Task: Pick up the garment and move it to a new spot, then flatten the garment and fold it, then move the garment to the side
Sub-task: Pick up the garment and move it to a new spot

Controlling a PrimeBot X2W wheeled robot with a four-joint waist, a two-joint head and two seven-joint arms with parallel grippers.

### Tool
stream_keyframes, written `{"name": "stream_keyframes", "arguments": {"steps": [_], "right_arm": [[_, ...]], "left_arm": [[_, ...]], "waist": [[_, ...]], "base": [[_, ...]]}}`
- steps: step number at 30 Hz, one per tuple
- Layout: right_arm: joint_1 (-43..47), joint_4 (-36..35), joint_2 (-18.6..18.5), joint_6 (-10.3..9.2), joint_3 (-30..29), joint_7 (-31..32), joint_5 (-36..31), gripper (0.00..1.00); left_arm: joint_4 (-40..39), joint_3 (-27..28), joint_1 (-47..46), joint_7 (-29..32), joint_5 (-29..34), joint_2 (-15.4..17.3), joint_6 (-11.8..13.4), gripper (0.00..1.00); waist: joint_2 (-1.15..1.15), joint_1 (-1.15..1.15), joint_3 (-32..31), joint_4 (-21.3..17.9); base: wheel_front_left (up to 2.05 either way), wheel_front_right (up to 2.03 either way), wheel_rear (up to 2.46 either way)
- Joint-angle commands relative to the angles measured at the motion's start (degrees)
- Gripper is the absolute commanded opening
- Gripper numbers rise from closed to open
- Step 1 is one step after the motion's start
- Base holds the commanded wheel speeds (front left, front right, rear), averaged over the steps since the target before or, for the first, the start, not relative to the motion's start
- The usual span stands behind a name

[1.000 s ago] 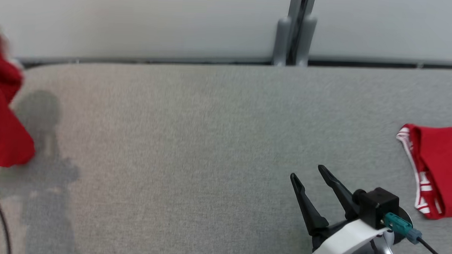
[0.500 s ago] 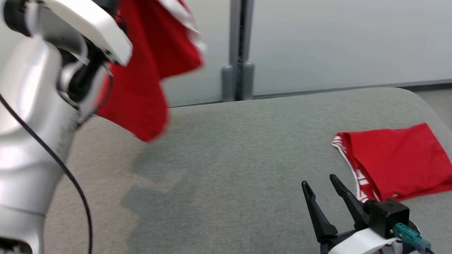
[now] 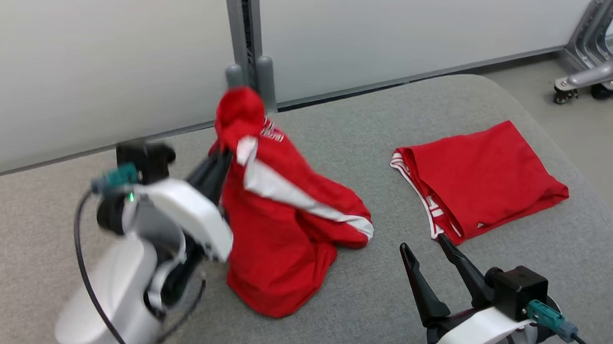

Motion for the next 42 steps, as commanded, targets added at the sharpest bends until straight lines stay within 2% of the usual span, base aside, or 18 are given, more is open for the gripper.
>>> {"name": "stream_keyframes", "arguments": {"steps": [1, 7, 8, 9, 15, 19, 21, 25, 29, 36, 42], "right_arm": [[-0.57, 0.11, -0.21, 0.03, 0.0, -0.46, 0.36, 1.0], [-1.02, 0.43, -0.22, 0.03, -0.08, -0.2, 0.12, 1.0], [-1.0, 0.51, -0.21, 0.03, -0.16, -0.12, 0.09, 1.0], [-0.97, 0.6, -0.2, 0.03, -0.23, -0.09, 0.05, 1.0], [-0.06, 0.68, -0.21, 0.03, -0.65, -0.03, 0.11, 1.0], [0.78, 0.92, -0.24, 0.03, -1.14, -0.05, 0.59, 1.0], [1.05, 0.8, -0.25, 0.03, -1.73, -0.54, 0.98, 1.0], [1.57, 1.42, -0.26, 0.03, -4.19, -2.7, 2.0, 1.0], [1.51, 3.02, -0.24, 0.03, -6.98, -5.31, 1.6, 1.0], [2.16, 7.13, -1.04, 0.03, -12.36, -11.3, -0.6, 1.0], [3.11, 10.3, -3.46, 0.03, -13.56, -13.93, -3.05, 1.0]], "left_arm": [[0.83, 0.27, 1.6, -0.8, -0.53, -0.15, 0.47, 0.0], [7.94, -0.25, 7.8, -5.93, -0.98, -3.26, 1.39, 0.0], [8.85, -0.21, 8.2, -7.35, -1.07, -4.0, 1.36, 0.6], [9.57, -0.06, 8.48, -8.8, -1.34, -4.8, 1.18, 1.0], [11.53, 0.78, 9.95, -17.64, -1.81, -7.35, -0.53, 1.0], [8.06, 4.38, 11.67, -20.68, -1.17, -8.04, -1.8, 1.0], [2.73, 9.07, 13.47, -20.91, 0.9, -8.5, -2.51, 1.0], [-7.39, 17.44, 20.42, -20.79, 7.44, -9.44, -5.61, 1.0], [-12.24, 21.22, 25.09, -20.81, 12.46, -9.74, -7.57, 1.0], [-13.49, 24.42, 33.55, -20.82, 22.25, -9.81, -9.15, 1.0], [-11.29, 27.77, 38.36, -20.84, 25.7, -9.84, -9.09, 1.0]], "waist": [[0.0, 0.0, 0.57, -0.46], [0.0, 0.0, 0.74, 0.74], [0.0, 0.0, 0.64, 1.17], [0.0, 0.0, 0.49, 1.67], [0.0, 0.0, -0.8, 5.34], [0.0, 0.0, -2.03, 7.79], [0.0, 0.0, -2.54, 9.17], [0.0, 0.0, -3.32, 11.66], [0.0, 0.0, -3.7, 13.17], [0.0, 0.0, -4.57, 16.34], [0.0, 0.0, -5.16, 17.39]], "base": [[0.0, 0.0, 0.0], [0.0, 0.0, 0.0], [0.0, 0.0, 0.0], [0.0, 0.0, 0.0], [0.0, 0.0, 0.0], [0.0, 0.0, 0.0], [0.0, 0.0, 0.0], [0.0, 0.0, 0.0], [0.0, 0.0, 0.0], [0.0, 0.0, 0.0], [0.0, 0.0, 0.0]]}}
